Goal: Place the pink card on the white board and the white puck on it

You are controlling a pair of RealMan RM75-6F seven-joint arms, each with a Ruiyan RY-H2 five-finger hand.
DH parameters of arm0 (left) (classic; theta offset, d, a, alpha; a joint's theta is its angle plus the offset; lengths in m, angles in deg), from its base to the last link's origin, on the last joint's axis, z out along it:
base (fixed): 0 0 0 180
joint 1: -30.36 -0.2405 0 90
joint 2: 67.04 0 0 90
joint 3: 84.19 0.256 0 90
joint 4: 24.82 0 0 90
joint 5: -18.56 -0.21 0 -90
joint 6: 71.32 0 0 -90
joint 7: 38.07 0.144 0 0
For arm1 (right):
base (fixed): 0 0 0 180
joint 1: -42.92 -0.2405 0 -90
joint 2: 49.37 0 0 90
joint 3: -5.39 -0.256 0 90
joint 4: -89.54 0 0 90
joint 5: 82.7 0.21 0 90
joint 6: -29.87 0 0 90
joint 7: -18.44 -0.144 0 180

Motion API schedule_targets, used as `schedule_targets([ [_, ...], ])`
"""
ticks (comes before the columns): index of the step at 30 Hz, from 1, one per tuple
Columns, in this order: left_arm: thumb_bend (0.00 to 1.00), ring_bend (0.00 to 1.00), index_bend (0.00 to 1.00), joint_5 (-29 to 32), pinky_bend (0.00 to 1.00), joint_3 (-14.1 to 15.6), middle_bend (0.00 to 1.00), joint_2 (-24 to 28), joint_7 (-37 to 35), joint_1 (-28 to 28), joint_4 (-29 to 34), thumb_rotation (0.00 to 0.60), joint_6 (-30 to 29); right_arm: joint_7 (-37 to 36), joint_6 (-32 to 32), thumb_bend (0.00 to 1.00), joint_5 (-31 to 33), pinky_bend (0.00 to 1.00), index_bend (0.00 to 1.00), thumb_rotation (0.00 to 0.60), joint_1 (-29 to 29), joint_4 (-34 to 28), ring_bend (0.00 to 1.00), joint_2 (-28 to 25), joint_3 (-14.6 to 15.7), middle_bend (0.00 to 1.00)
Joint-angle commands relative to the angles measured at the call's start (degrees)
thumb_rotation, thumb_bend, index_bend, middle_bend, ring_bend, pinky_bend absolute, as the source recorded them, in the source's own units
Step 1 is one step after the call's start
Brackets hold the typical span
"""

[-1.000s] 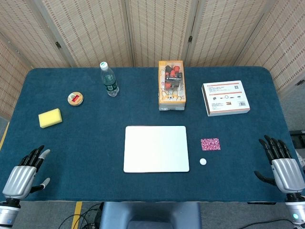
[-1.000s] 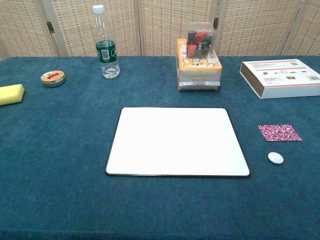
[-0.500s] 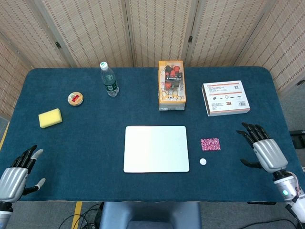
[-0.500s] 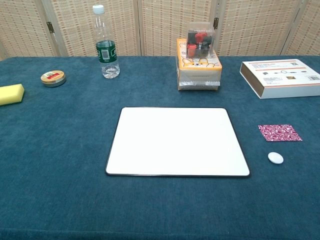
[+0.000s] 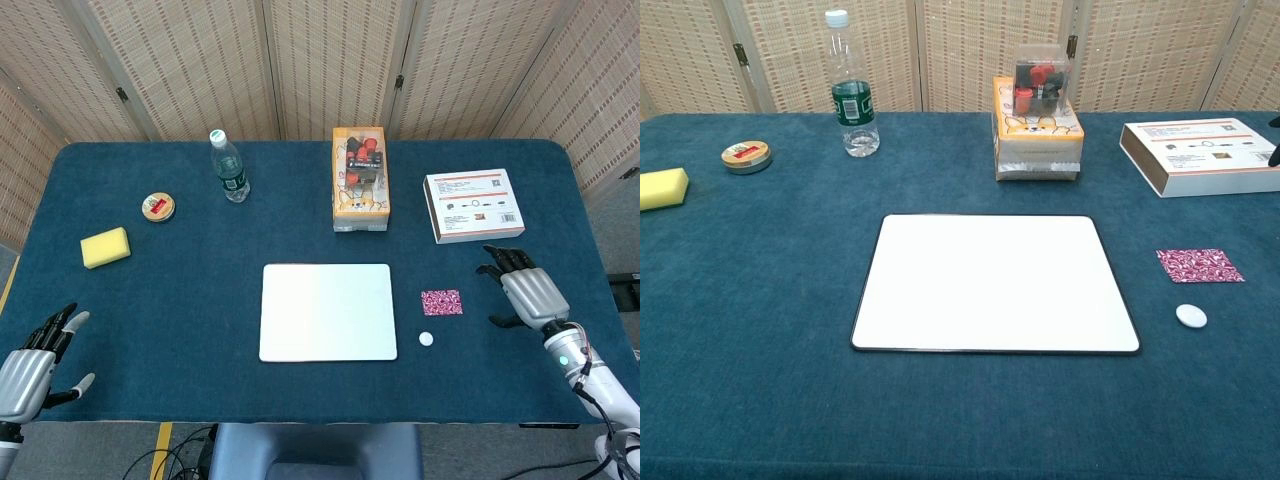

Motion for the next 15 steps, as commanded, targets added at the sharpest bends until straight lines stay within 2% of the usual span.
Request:
schedule_targets([
  [1, 0.29, 0.09, 0.03, -0.4, 0.22, 0.1, 0.01, 0.1, -0.4, 0.1, -0.1, 0.6, 0.1, 4.3, 1.4, 0.09, 2.9, 0.0, 0.27, 0.6, -1.3, 1.4, 0.0, 3.1, 0.0, 0.02],
  [15, 0.29, 0.09, 0.02, -0.9, 0.22, 0.2, 0.01, 1.1, -4.2, -0.1, -0.8, 0.6, -0.8, 13.2, 0.2, 0.09, 9.6, 0.0, 0.26, 0.6, -2.3, 5.2, 0.0, 11.1, 0.5, 0.01],
])
